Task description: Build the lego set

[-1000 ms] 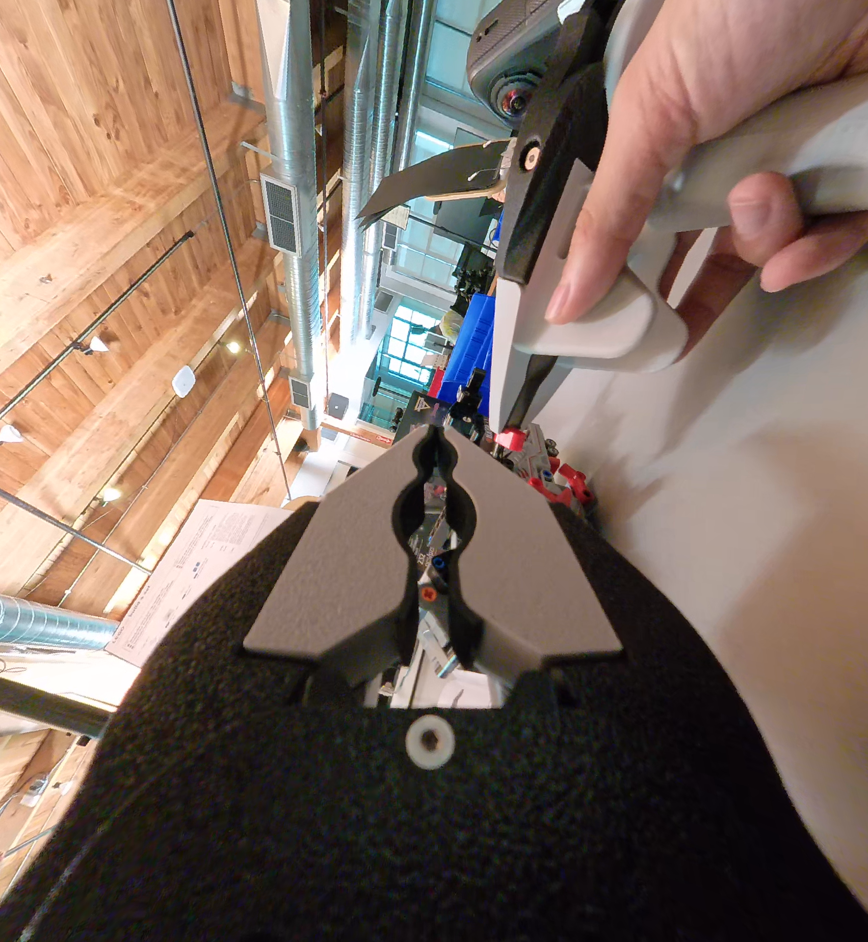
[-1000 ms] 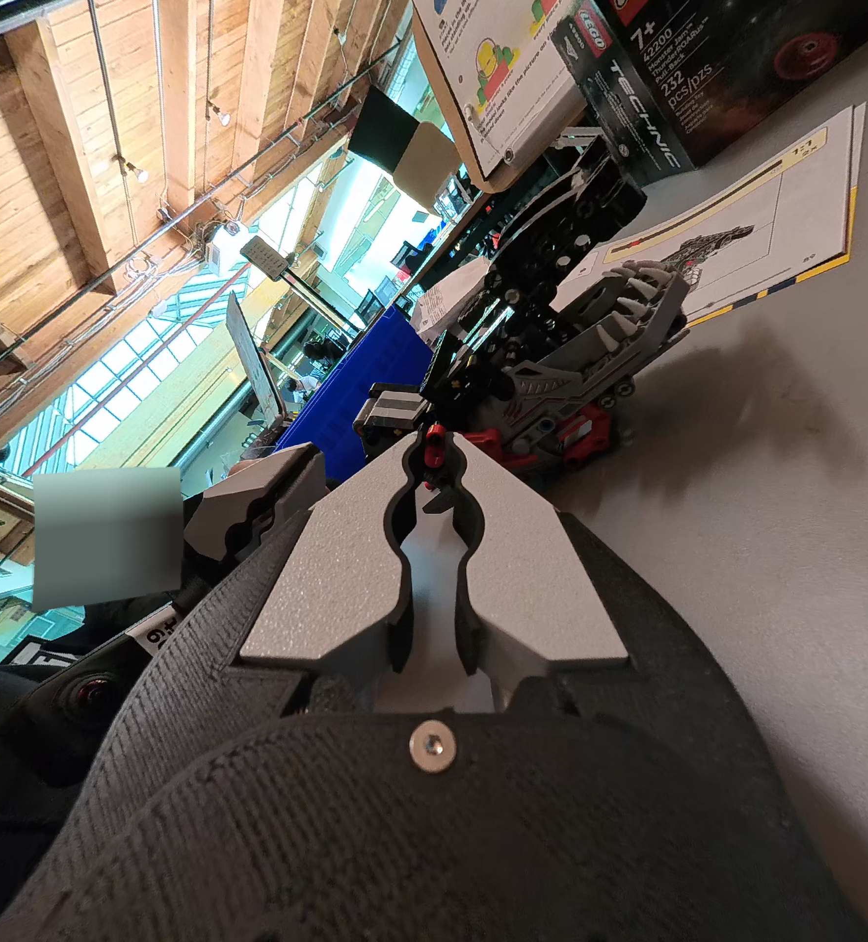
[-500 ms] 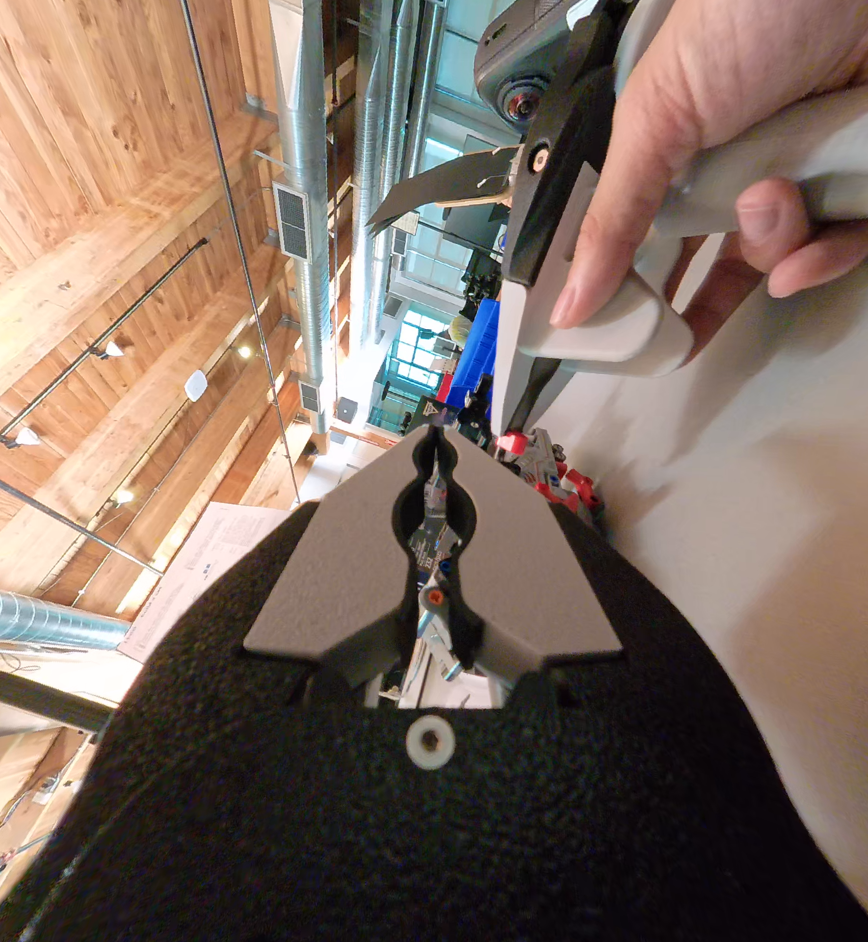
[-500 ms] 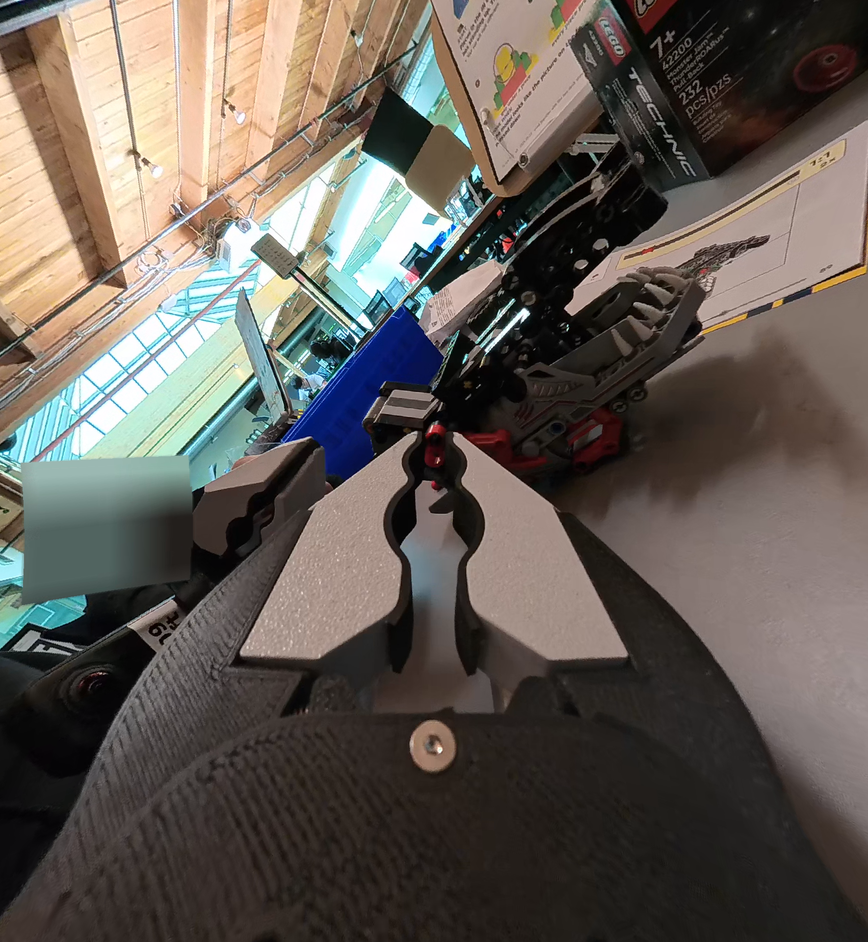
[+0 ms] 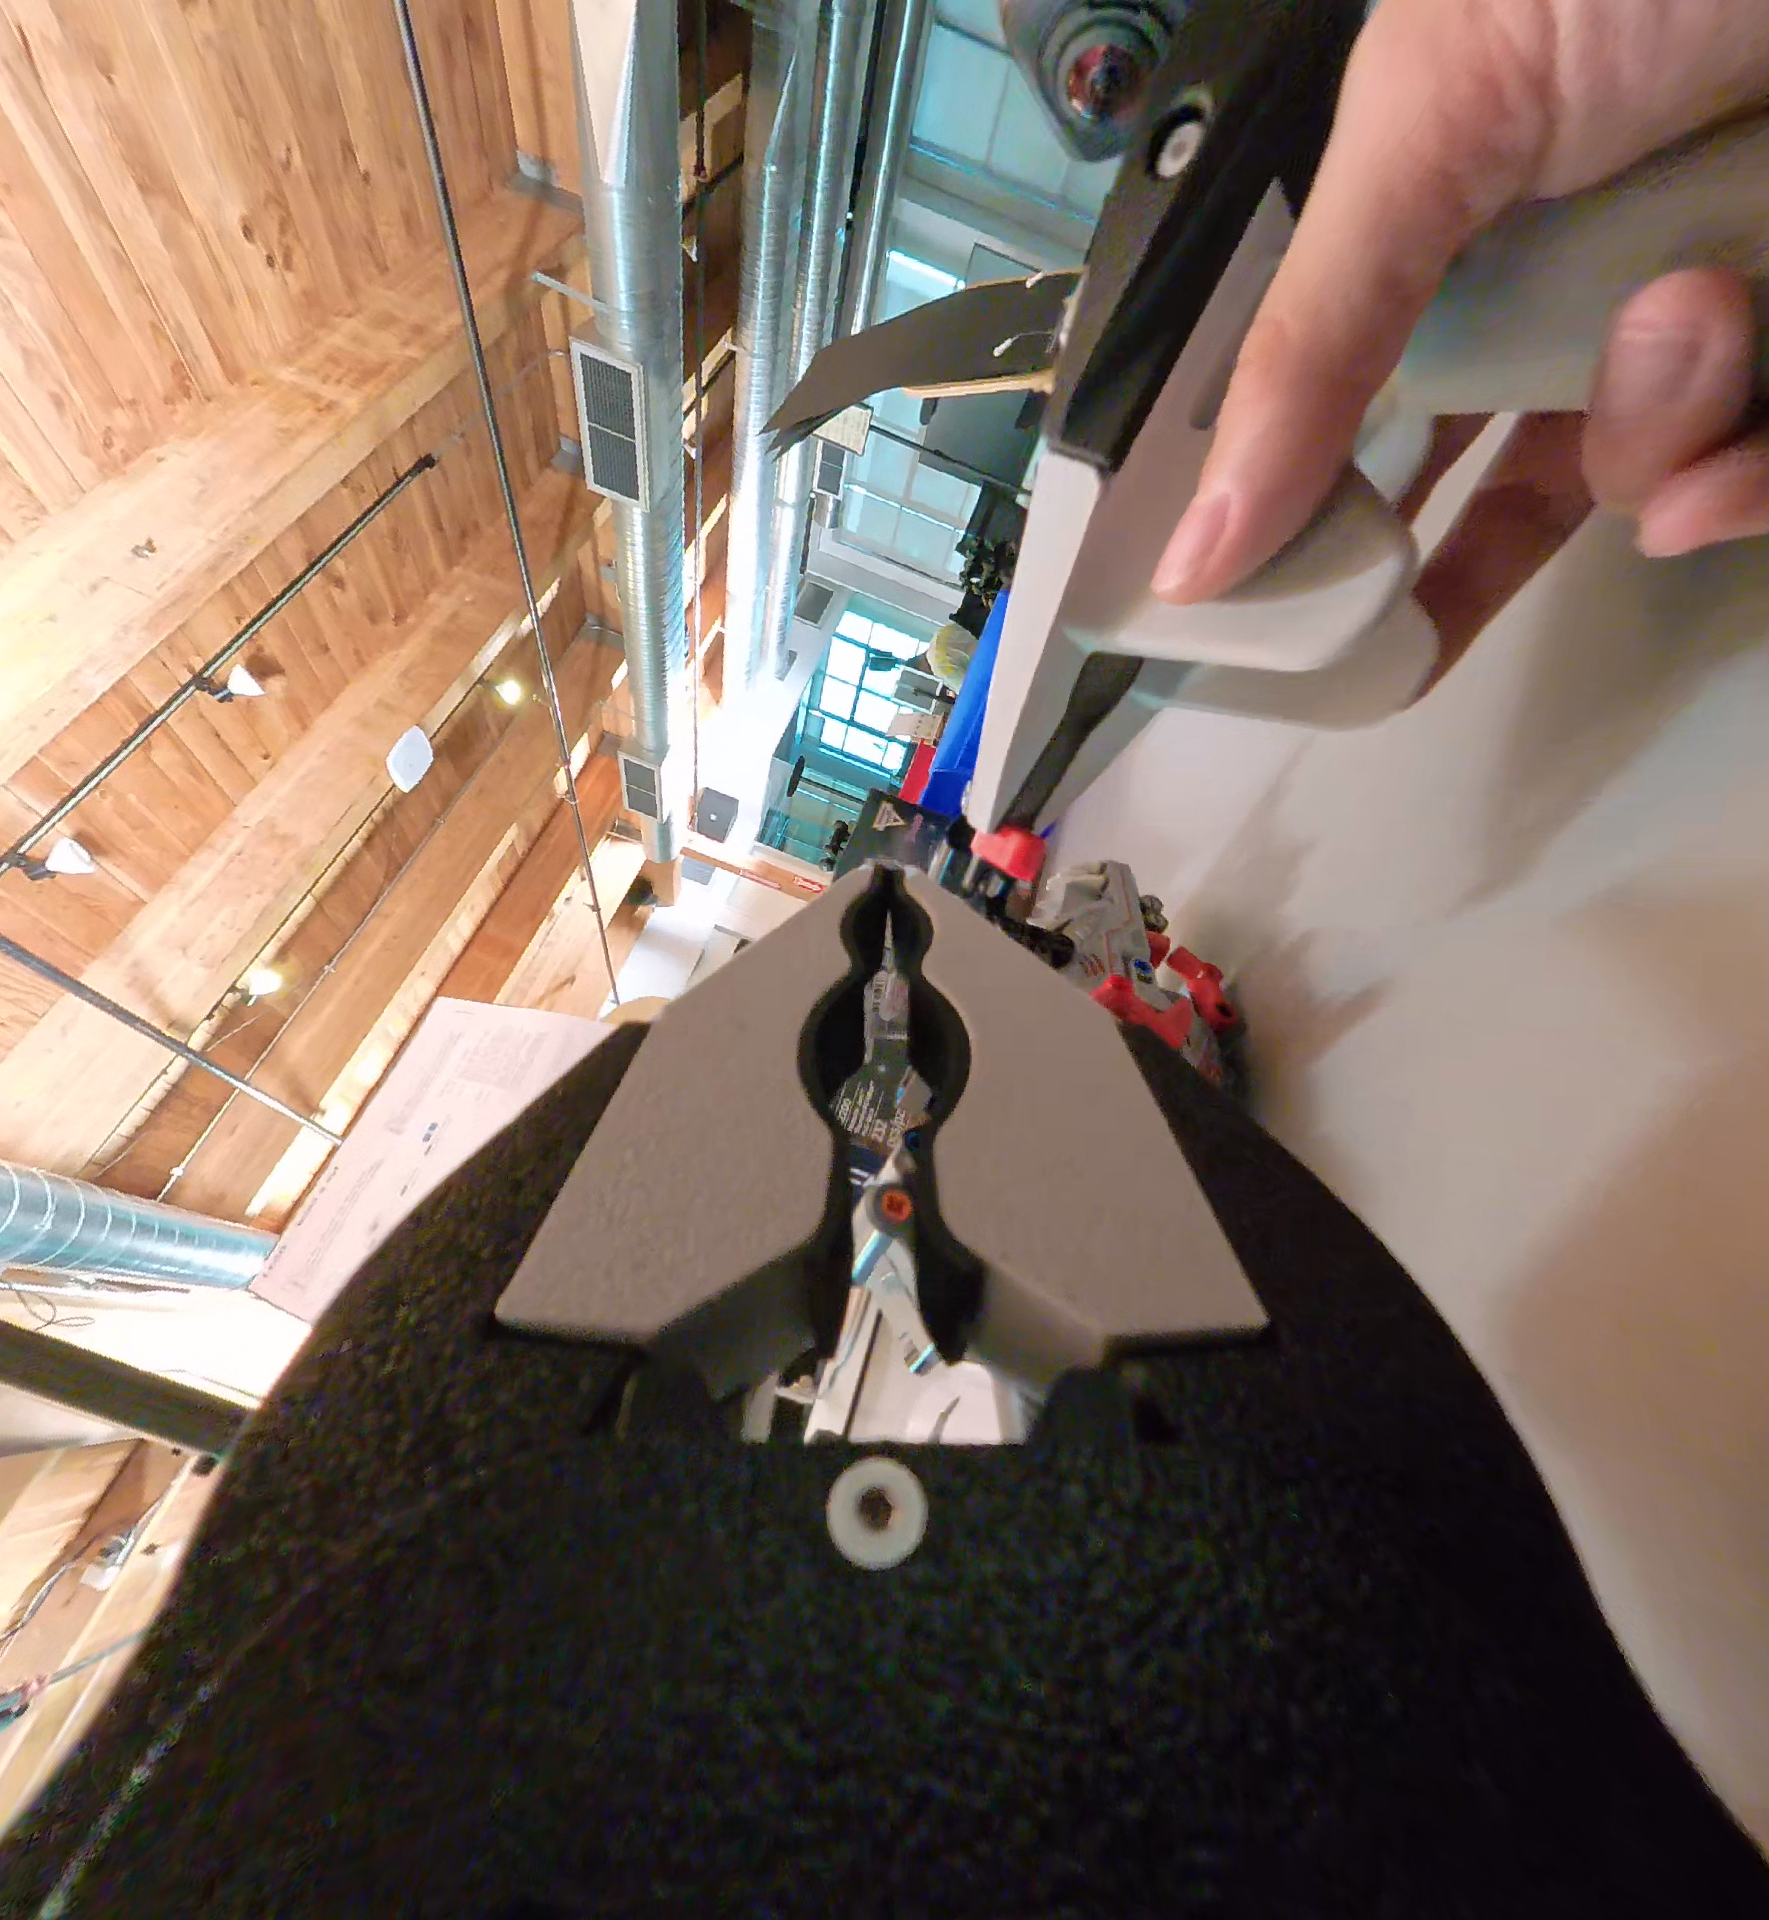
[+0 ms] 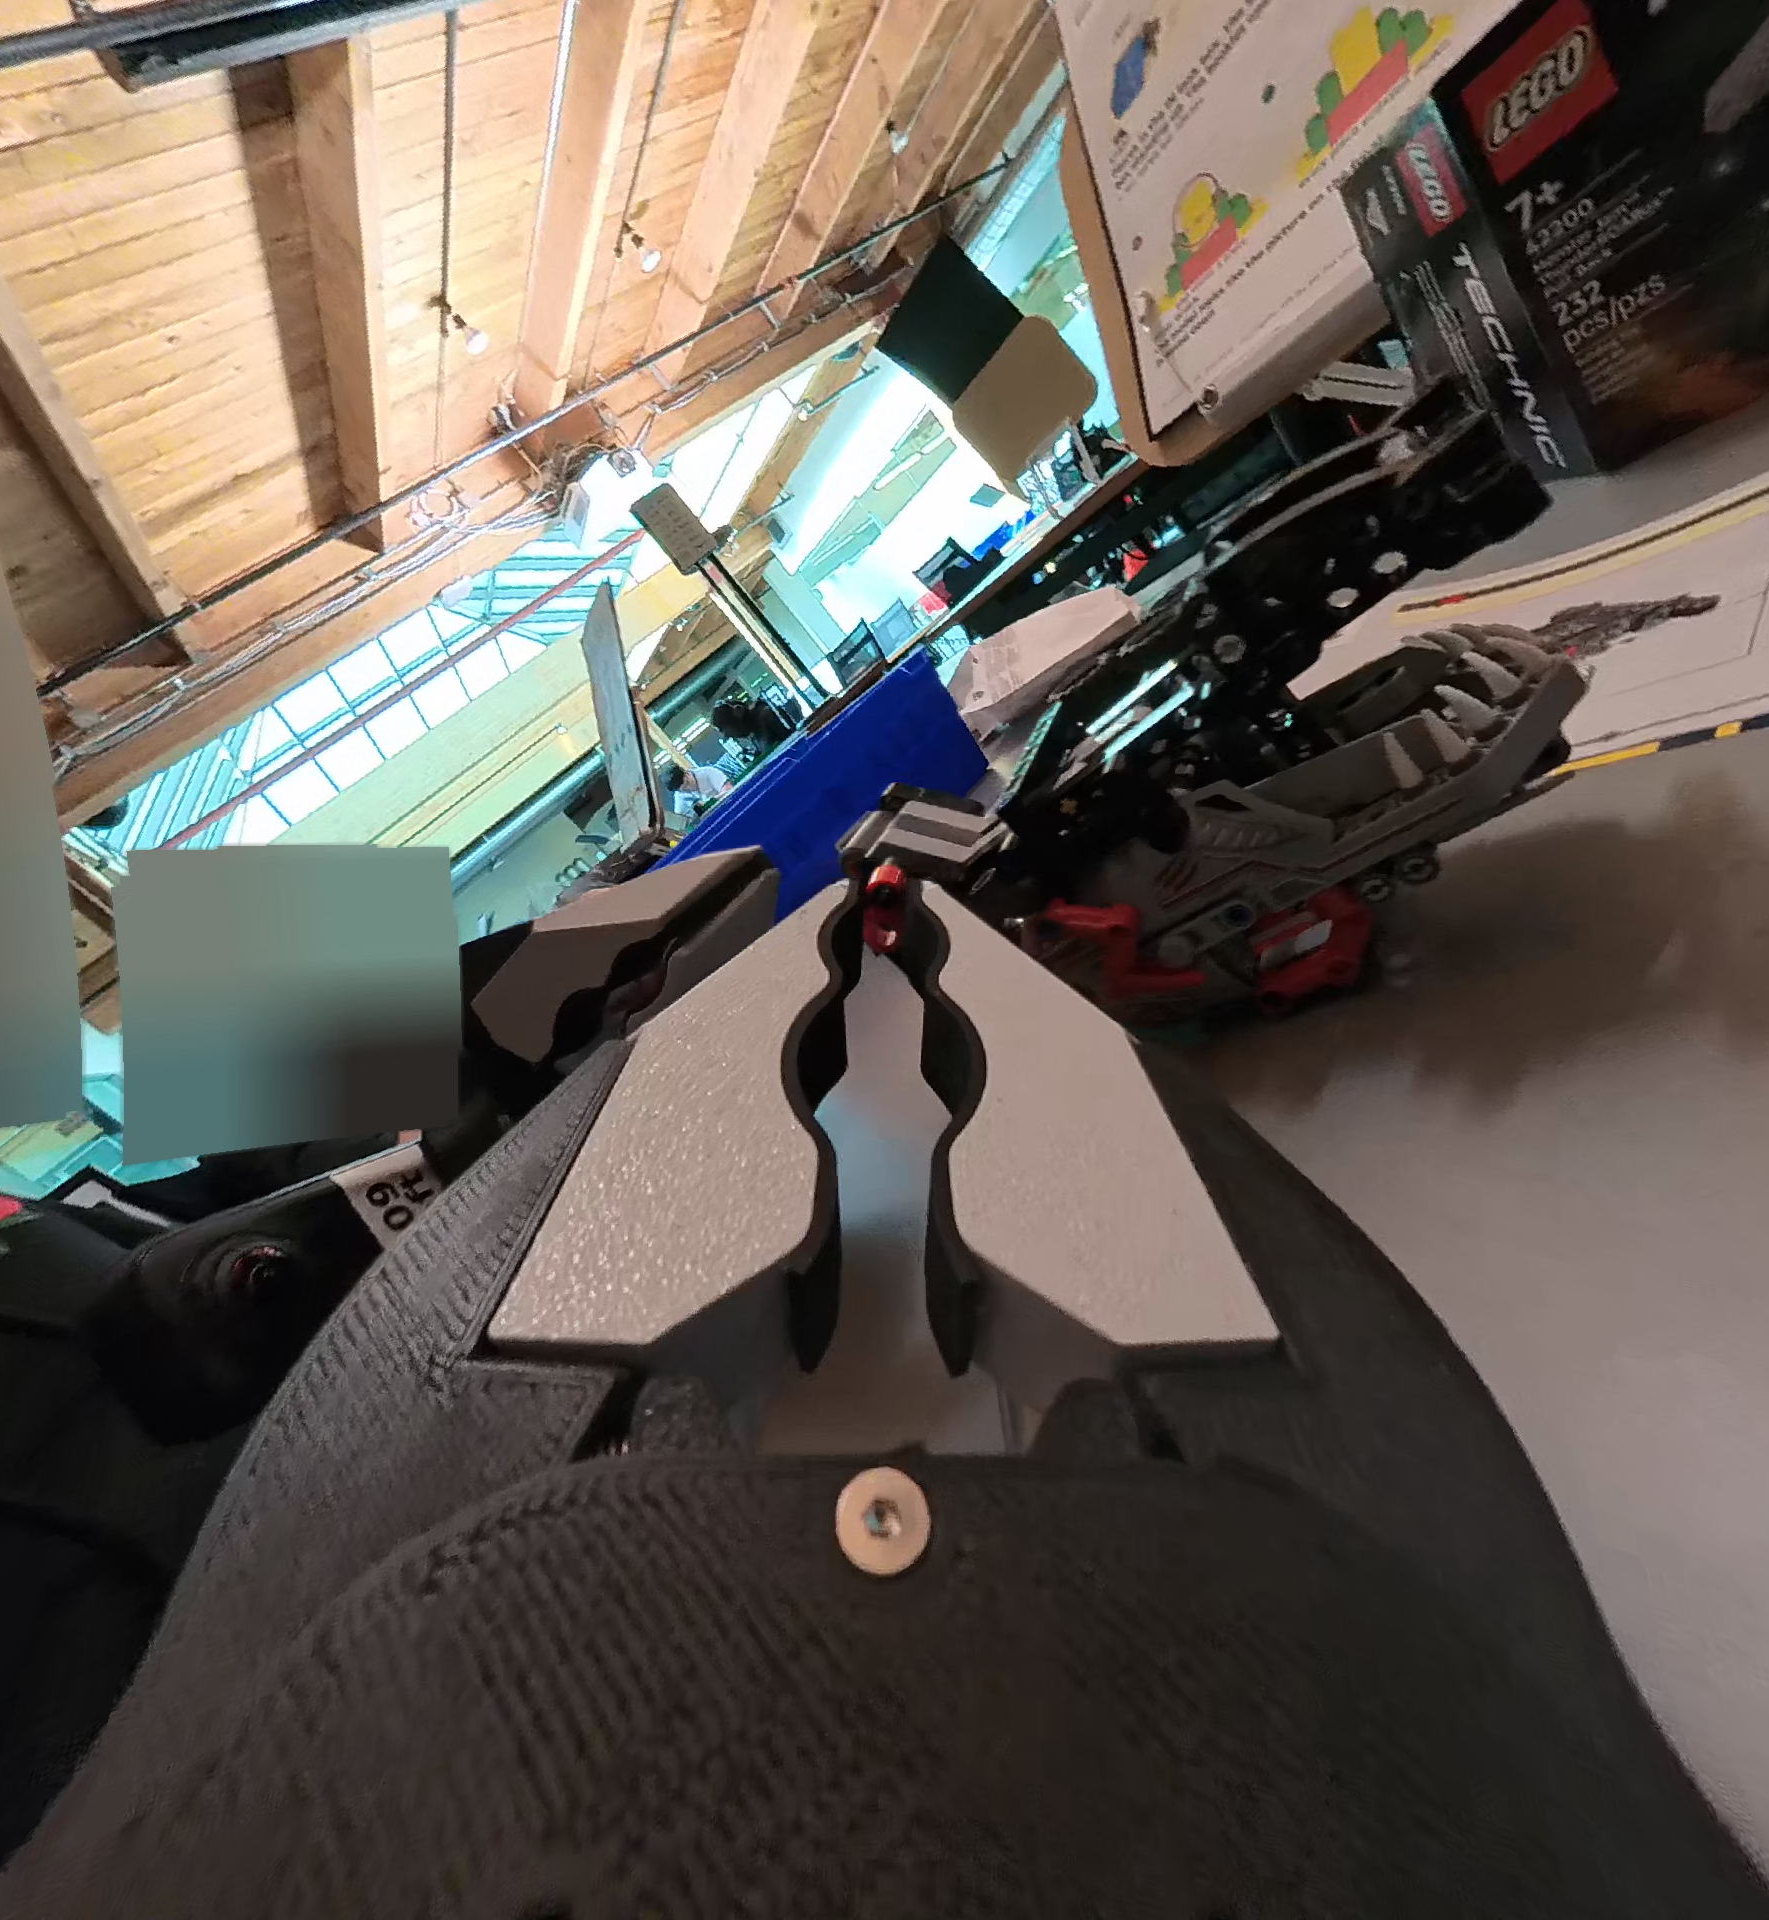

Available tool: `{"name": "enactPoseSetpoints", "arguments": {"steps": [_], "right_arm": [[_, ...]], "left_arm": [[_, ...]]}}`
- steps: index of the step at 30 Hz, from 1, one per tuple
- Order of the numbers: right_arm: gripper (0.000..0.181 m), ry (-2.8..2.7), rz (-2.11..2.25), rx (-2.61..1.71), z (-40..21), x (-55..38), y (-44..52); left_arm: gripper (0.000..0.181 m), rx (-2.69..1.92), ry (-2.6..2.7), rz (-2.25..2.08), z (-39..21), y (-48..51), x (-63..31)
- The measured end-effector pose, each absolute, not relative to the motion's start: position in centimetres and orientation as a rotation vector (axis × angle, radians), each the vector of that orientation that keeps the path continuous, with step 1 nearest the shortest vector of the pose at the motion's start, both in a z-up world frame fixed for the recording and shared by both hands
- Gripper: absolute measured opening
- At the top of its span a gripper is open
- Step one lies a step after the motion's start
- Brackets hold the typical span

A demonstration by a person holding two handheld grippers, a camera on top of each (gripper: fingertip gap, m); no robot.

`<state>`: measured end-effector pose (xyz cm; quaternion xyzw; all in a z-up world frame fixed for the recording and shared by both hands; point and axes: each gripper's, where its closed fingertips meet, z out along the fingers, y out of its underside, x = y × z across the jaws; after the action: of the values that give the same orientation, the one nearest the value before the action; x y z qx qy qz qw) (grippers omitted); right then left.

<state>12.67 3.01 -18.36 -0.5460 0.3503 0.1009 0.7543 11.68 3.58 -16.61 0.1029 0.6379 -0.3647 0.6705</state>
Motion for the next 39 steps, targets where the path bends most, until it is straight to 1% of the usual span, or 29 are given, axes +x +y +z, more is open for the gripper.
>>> {"name": "enactPoseSetpoints", "arguments": {"steps": [6,8,10,11,16,19,22,30,34,36,39], "right_arm": [[0.006,0.691,0.222,-1.193,-17.9,11.8,3.1],[0.006,0.694,0.214,-1.174,-17.7,11.9,2.9],[0.006,0.694,0.222,-1.137,-17.4,11.9,2.6],[0.006,0.691,0.234,-1.114,-17.2,11.9,2.4],[0.006,0.668,0.437,-0.942,-15.9,10.6,2.3],[0.006,0.646,0.401,-0.972,-16.3,9.6,2.8],[0.006,0.663,0.398,-0.978,-16.7,9.1,3.2],[0.006,0.672,0.437,-0.953,-16.3,8.2,4.3],[0.006,0.663,0.438,-0.951,-16.0,8.3,4.7],[0.006,0.658,0.420,-0.979,-16.1,8.4,4.8],[0.006,0.663,0.385,-1.013,-16.2,8.9,4.7]], "left_arm": [[0.000,0.202,1.424,-0.899,-15.9,3.5,11.0],[0.007,0.181,1.455,-0.949,-15.9,3.3,10.8],[0.022,0.127,1.520,-0.972,-16.3,3.2,11.1],[0.026,0.098,1.559,-0.983,-16.6,3.1,11.2],[0.031,-0.082,1.817,-1.065,-18.6,1.8,10.3],[0.033,-0.229,1.919,-1.075,-19.5,1.9,9.5],[0.033,-0.340,1.866,-1.130,-18.6,2.4,8.7],[0.024,-0.294,1.734,-0.968,-17.2,3.6,9.2],[0.020,-0.270,1.692,-0.970,-16.7,4.0,9.4],[0.015,-0.245,1.688,-0.948,-16.8,4.4,9.5],[0.014,-0.209,1.696,-0.973,-16.9,4.1,10.1]]}}
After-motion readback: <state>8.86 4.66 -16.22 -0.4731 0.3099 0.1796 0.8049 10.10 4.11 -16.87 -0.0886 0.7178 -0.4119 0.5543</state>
